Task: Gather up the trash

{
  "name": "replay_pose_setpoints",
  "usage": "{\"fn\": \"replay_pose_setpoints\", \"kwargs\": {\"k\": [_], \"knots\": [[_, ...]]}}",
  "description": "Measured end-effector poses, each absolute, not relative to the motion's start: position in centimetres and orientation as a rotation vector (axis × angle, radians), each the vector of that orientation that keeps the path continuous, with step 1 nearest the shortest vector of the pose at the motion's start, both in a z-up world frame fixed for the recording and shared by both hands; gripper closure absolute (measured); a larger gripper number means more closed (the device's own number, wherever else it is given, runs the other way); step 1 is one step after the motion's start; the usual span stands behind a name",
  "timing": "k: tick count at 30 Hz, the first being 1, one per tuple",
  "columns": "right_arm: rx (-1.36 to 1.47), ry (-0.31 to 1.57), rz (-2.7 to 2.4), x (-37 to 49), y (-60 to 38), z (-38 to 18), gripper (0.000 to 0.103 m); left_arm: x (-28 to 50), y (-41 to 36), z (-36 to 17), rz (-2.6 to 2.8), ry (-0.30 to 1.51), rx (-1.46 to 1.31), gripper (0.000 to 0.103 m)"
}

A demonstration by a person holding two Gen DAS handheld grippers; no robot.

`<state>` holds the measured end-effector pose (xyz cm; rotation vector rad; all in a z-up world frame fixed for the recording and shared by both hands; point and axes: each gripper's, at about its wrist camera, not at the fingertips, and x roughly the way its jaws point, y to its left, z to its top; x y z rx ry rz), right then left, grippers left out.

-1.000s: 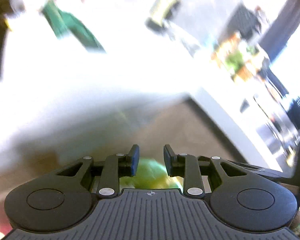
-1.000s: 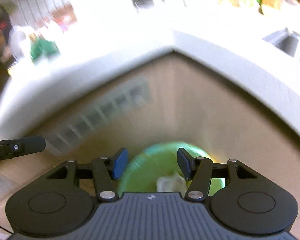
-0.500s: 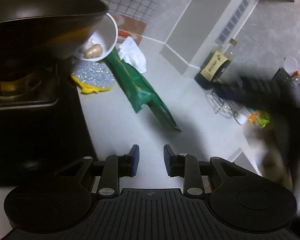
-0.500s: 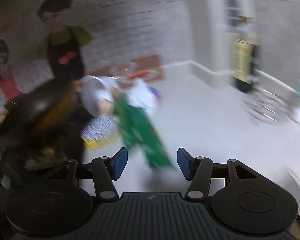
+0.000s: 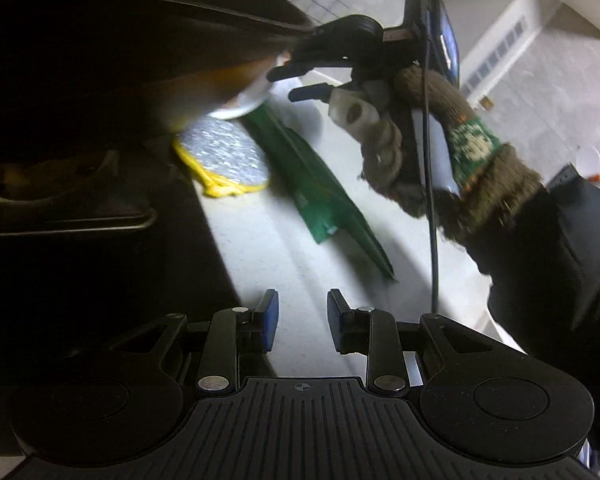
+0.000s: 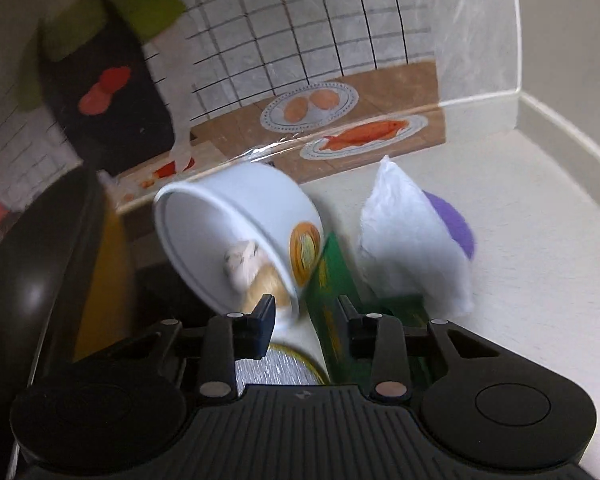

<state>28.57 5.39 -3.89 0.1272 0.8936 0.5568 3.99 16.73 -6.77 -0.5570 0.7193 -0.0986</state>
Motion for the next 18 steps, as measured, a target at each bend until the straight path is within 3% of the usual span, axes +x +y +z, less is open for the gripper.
{"fn": "replay_pose_setpoints", "kwargs": {"k": [4, 6, 18], "knots": [[0.187, 0.911, 0.555, 32.2, 6.7, -4.7, 0.072, 3.1, 17.5, -7.4, -0.010, 0.695, -0.599, 0.073], [0.191, 0.921, 0.551, 33.3, 7.1, -4.9, 0.087, 2.6, 17.7, -7.5, 0.005, 0.691, -0.622, 0.073], [0.055, 0.909, 0.524, 30.5, 1.0, -3.5, 0.092, 5.1, 15.2, -7.7, -0.067, 0.701, -0.631, 0.073]]}}
